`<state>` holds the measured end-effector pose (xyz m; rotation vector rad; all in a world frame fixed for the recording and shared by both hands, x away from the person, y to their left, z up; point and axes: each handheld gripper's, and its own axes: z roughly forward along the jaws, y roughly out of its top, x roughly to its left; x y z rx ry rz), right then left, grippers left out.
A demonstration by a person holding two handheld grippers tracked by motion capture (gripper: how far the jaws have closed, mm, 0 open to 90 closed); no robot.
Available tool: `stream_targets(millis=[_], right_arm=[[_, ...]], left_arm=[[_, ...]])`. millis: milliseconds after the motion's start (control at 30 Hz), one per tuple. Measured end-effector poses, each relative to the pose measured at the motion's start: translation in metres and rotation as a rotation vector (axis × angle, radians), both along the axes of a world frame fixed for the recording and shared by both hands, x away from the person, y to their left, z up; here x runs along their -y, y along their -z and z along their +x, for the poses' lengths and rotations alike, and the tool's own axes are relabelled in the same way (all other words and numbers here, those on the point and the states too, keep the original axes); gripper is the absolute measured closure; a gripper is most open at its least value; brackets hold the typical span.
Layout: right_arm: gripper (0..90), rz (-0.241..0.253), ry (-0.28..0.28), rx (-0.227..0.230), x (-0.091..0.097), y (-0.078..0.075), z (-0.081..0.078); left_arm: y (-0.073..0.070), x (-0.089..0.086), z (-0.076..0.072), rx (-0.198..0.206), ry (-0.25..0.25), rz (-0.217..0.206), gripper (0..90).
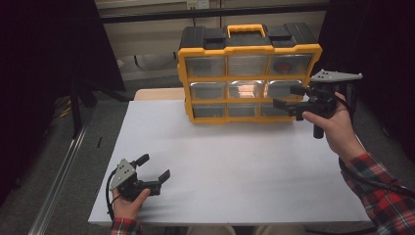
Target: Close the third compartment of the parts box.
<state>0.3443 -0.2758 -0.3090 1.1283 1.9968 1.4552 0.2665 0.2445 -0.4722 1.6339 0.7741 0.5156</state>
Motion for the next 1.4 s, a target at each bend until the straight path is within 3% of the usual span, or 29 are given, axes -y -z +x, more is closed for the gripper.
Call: stream_targets(millis=[400, 500, 733, 767, 1300, 1400], right_arm=[[10.4, 0.02, -0.018, -0.013, -0.002, 0.027, -0.016], [10.1, 0.031, -0.018, -0.021, -0.002, 0.034, -0.02], [9.4, 0.024, -0.026, -0.026, 0.0, 0.047, -0.031], [9.4, 0.023, -0.027, -0.021, 0.001, 0.05, -0.032], [8.0, 0.06, 0.001, -0.042, 0.015, 0.091, -0.059], [8.0, 0.063, -0.001, -0.045, 0.015, 0.099, -0.063]], left_arm=[[0.0, 0.0, 0.0, 0.001, 0.005, 0.011, 1.7], [0.0, 0.001, -0.001, -0.006, 0.009, -0.003, 1.7], [0.0, -0.001, 0.0, -0.003, 0.007, 0.021, 1.7], [0.0, 0.0, 0.0, -0.005, 0.007, 0.008, 1.7], [0.001, 0.002, 0.0, -0.002, 0.006, -0.002, 1.7], [0.0, 0.0, 0.0, 0.0, 0.01, 0.011, 1.7]])
